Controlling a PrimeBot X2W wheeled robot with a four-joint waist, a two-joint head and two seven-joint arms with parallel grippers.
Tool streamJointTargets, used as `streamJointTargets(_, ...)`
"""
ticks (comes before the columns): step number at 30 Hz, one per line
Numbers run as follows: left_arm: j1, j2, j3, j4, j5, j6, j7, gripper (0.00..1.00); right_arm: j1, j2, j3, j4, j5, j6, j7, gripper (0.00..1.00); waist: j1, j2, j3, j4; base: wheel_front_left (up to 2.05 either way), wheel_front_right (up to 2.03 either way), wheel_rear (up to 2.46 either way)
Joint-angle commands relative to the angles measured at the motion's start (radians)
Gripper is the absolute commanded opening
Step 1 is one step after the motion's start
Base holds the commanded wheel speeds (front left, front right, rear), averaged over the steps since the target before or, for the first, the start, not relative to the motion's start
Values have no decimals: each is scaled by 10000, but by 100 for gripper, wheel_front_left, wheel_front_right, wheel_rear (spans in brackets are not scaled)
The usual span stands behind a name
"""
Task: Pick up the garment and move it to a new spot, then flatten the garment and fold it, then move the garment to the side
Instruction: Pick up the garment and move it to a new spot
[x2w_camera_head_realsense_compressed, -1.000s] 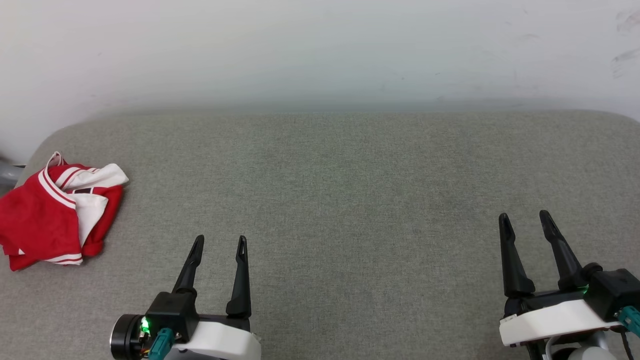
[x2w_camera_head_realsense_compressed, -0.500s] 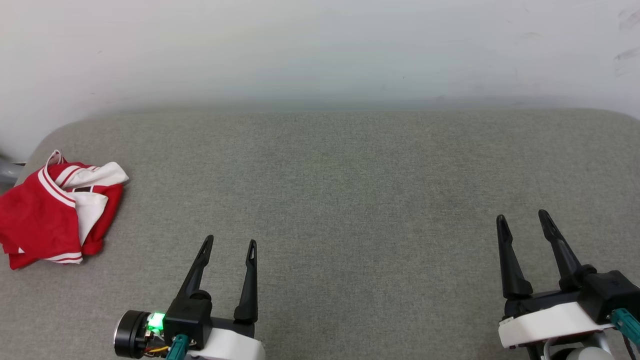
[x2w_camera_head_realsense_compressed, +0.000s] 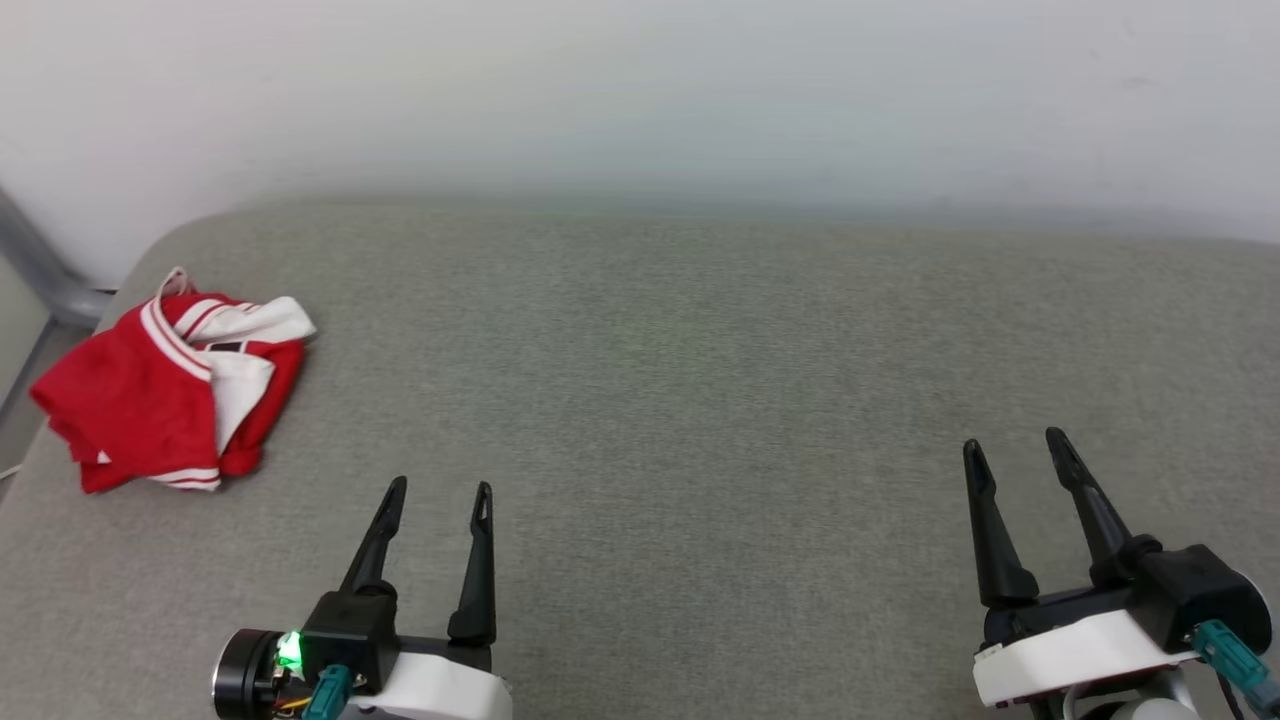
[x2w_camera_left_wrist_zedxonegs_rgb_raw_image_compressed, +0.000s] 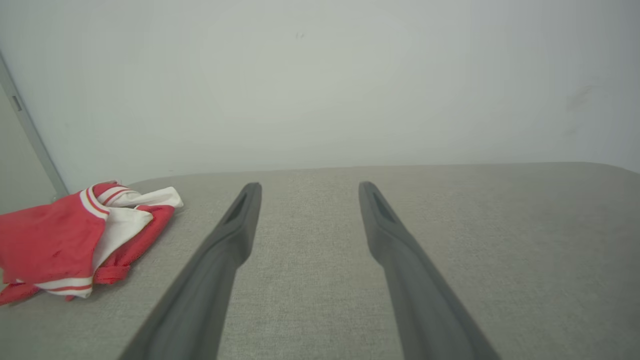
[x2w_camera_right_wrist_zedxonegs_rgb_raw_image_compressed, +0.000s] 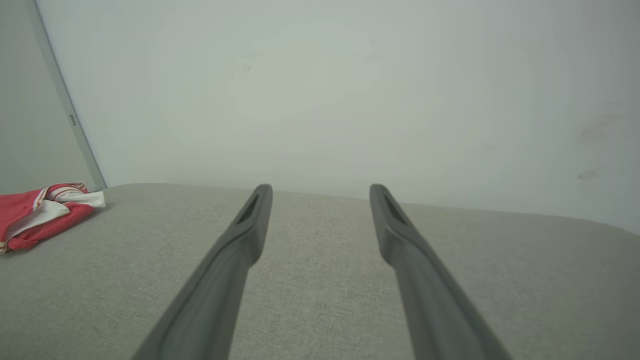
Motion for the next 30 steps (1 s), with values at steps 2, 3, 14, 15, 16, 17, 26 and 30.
streamJointTargets(2, -21, -17, 150, 56, -106, 23, -29, 100, 101, 16, 114, 61, 66, -7, -25, 100, 0, 0, -2, 430, 0, 0, 0)
streamJointTargets(3, -23, -20, 199, 74, -91, 33, -28, 100, 95, 16, 142, 70, 59, -7, -25, 100, 0, 0, -6, 561, 0, 0, 0)
streamJointTargets(14, 89, -33, 378, 226, -24, -33, -28, 100, 161, 18, 438, 197, 126, -7, -25, 100, 0, 0, -160, 2169, 0, 0, 0)
streamJointTargets(15, 85, -32, 378, 219, -23, -35, -28, 100, 157, 16, 482, 202, 115, -7, -25, 100, 0, 0, -164, 2312, 0, 0, 0)
streamJointTargets(16, 94, -32, 367, 223, -20, -42, -28, 100, 157, 15, 511, 214, 111, -7, -25, 100, 0, 0, -178, 2448, 0, 0, 0)
streamJointTargets(17, 105, -33, 368, 228, -14, -50, -28, 100, 170, 16, 542, 230, 112, -7, -25, 100, 0, 0, -194, 2585, 0, 0, 0)
streamJointTargets(26, 201, -34, 337, 229, -93, -236, -28, 100, 178, 16, 814, 299, 73, -7, -25, 100, 0, 0, -260, 3434, 0, 0, 0)
streamJointTargets(30, 242, -34, 320, 221, -61, -249, -28, 100, 183, 16, 837, 344, 84, -7, -25, 100, 0, 0, -308, 3685, 0, 0, 0)
